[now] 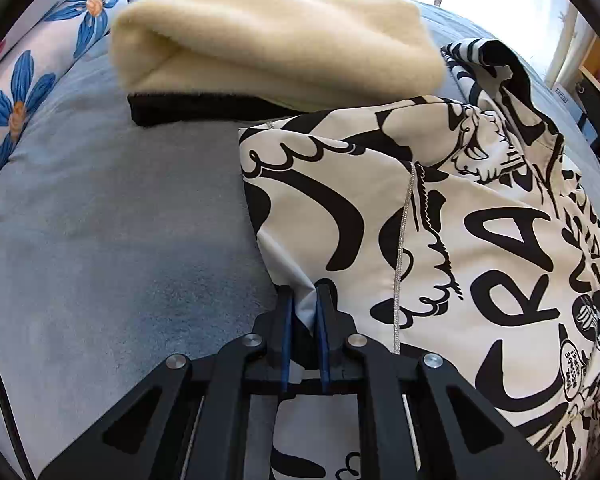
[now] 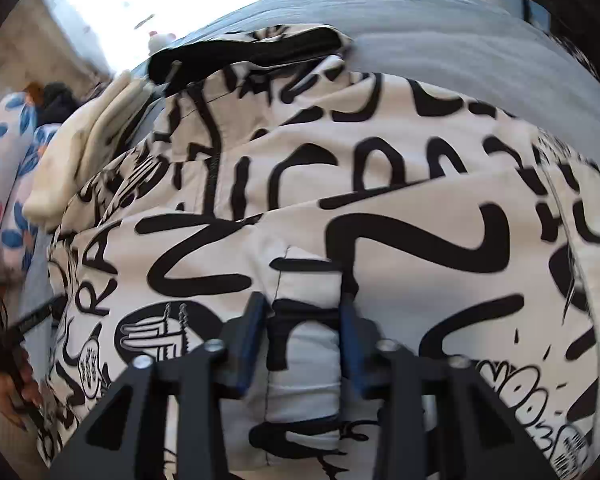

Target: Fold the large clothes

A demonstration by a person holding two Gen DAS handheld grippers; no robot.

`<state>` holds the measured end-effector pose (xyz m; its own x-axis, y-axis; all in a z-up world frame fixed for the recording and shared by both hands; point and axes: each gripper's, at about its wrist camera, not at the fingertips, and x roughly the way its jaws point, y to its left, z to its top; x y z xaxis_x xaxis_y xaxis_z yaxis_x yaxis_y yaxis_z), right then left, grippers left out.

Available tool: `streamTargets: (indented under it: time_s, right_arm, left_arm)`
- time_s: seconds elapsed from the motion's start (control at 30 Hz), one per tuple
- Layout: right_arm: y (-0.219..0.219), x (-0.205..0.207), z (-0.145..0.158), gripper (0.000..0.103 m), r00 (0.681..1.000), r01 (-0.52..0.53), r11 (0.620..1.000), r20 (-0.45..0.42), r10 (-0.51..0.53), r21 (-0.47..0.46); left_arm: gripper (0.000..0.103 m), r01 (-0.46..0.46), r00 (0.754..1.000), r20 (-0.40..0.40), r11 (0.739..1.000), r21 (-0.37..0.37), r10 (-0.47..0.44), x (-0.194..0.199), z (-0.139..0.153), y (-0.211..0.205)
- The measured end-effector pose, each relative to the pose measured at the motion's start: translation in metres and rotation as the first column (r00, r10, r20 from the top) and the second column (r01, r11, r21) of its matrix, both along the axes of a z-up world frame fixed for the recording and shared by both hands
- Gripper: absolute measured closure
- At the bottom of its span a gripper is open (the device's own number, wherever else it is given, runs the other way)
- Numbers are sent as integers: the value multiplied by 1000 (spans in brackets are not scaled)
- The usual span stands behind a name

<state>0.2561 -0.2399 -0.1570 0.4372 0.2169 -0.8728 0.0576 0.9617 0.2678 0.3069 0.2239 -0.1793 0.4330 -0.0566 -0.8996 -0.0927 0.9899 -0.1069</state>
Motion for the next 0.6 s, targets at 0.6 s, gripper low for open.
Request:
streamTargets:
  time_s: [0.6]
  right_arm:
    - [83, -64, 60, 38, 990, -104, 994, 88, 107, -37]
  left_arm:
    - [53, 42, 988, 150, 998, -39, -36, -115, 71, -66]
